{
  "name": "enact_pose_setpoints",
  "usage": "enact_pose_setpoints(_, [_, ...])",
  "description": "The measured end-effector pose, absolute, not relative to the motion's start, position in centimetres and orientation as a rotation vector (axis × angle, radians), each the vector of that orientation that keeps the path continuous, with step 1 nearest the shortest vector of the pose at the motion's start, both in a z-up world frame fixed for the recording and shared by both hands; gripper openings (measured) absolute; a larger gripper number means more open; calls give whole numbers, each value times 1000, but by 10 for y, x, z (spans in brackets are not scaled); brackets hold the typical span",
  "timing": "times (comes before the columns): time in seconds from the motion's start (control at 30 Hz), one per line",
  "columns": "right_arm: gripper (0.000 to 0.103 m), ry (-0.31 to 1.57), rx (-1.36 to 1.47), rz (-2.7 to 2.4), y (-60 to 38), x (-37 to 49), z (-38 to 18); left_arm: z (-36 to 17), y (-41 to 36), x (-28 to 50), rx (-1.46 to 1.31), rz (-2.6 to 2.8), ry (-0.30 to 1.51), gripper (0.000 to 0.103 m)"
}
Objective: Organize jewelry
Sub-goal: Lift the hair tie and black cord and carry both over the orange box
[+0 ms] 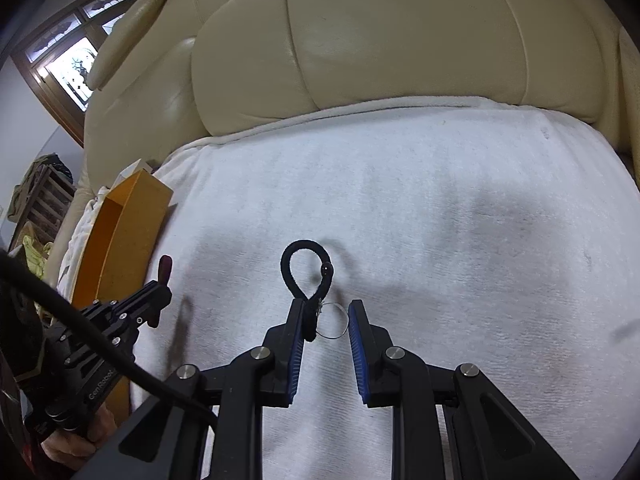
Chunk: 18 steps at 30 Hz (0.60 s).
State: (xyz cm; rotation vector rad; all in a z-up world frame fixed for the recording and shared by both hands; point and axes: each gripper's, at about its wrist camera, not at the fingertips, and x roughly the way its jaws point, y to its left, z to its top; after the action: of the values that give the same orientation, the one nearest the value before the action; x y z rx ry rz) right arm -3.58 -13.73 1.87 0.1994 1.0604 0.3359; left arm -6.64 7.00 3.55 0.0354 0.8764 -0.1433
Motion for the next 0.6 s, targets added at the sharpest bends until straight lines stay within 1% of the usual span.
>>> enact_pose_setpoints(0.3, [23,1016,196,394,-112,-40,25,71,77,-89,39,-83,767,7])
enact_pose_setpoints(0.6, [23,991,184,440,-88,-43,26,89,88,-101,25,-49,711,7])
